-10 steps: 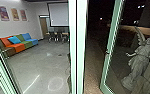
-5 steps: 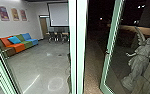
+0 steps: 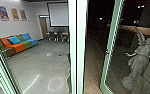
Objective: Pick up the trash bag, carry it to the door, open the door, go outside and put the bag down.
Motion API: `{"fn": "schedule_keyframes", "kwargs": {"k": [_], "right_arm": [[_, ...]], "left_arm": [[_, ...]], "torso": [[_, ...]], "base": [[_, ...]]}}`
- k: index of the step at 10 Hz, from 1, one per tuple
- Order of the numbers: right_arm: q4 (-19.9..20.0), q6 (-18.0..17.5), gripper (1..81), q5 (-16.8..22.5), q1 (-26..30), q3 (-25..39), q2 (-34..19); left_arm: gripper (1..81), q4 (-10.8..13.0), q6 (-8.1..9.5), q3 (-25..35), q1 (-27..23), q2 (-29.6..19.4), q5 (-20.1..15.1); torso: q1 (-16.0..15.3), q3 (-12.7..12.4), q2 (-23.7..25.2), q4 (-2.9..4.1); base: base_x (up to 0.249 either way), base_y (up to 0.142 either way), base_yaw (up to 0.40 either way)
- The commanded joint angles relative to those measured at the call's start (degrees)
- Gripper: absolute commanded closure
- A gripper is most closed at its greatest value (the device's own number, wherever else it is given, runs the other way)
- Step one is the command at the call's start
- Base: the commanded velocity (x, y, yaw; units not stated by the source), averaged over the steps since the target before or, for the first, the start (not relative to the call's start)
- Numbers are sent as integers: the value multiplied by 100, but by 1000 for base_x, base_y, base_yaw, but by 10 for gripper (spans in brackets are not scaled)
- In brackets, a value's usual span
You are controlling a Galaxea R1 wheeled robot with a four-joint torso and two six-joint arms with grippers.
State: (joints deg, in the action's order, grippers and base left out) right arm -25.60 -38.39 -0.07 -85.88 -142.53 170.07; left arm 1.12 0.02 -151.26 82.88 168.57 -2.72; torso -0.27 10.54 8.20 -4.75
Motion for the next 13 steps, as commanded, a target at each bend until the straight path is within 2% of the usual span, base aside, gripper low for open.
{"fn": "schedule_keyframes", "kwargs": {"k": [1,10,13], "right_arm": [[-77,24,10,227,277,42,38],[-77,24,10,227,260,42,55],[-77,24,10,227,268,42,56]], "left_arm": [[811,55,-29,9,-330,-42,-325],[811,55,-29,9,-329,-60,-317],[811,20,-29,9,-330,-69,-308]], "torso": [[0,0,0,0],[0,-2,0,0],[0,-2,0,0]], "base": [[0,0,-174],[0,0,-193],[0,0,-43]]}}
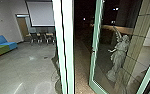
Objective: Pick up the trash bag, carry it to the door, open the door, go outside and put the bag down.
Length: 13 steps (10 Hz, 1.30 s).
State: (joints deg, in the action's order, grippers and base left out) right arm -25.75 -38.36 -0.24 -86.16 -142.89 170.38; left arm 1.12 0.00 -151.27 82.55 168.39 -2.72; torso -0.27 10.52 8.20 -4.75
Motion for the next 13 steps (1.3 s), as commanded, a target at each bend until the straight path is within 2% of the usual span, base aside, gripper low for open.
{"fn": "schedule_keyframes", "kwargs": {"k": [1,10,13], "right_arm": [[-62,22,10,244,305,78,34],[-115,22,10,244,279,-160,157],[-106,22,10,244,287,-160,157]], "left_arm": [[811,11,-26,10,-297,-51,-308],[811,46,-18,1,-305,-51,-308],[811,37,-18,1,-305,-51,-308]], "torso": [[0,0,0,0],[0,0,0,0],[0,0,0,0]], "base": [[0,0,0],[0,0,0],[0,-87,0]]}}
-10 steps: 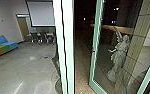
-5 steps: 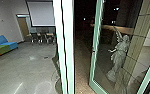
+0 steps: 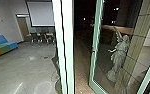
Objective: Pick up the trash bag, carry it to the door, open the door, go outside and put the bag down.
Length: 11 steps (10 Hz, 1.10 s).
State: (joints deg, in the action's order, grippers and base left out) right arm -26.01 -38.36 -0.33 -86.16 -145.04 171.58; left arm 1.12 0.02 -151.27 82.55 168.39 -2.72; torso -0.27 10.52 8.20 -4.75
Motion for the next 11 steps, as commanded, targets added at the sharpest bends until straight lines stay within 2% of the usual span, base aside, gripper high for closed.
{"fn": "schedule_keyframes", "kwargs": {"k": [1,11], "right_arm": [[-88,22,10,253,288,56,36],[-140,22,10,253,270,47,28]], "left_arm": [[811,28,-20,1,-305,-51,-308],[811,37,-29,1,-305,-41,-308]], "torso": [[0,0,0,0],[0,0,0,0]], "base": [[0,-103,0],[0,-121,0]]}}
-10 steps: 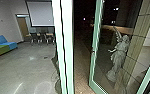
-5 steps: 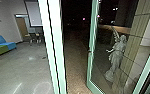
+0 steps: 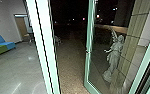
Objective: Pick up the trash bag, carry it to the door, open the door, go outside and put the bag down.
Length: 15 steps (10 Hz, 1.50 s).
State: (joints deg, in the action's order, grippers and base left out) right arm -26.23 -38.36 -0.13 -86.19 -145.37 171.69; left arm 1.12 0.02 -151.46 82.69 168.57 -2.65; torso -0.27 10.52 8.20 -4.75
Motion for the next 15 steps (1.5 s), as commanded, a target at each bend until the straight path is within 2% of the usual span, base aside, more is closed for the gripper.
{"fn": "schedule_keyframes", "kwargs": {"k": [1,5,15], "right_arm": [[-171,22,10,242,246,-16,-27],[-558,13,10,312,202,-421,-71],[-541,40,10,312,194,-421,-54]], "left_arm": [[811,28,-29,19,-319,-69,-316],[811,37,-29,19,-319,-78,-316],[811,28,-29,19,-319,-69,-316]], "torso": [[0,0,0,0],[0,0,0,0],[0,0,0,0]], "base": [[0,-127,0],[0,-127,0],[0,-120,0]]}}
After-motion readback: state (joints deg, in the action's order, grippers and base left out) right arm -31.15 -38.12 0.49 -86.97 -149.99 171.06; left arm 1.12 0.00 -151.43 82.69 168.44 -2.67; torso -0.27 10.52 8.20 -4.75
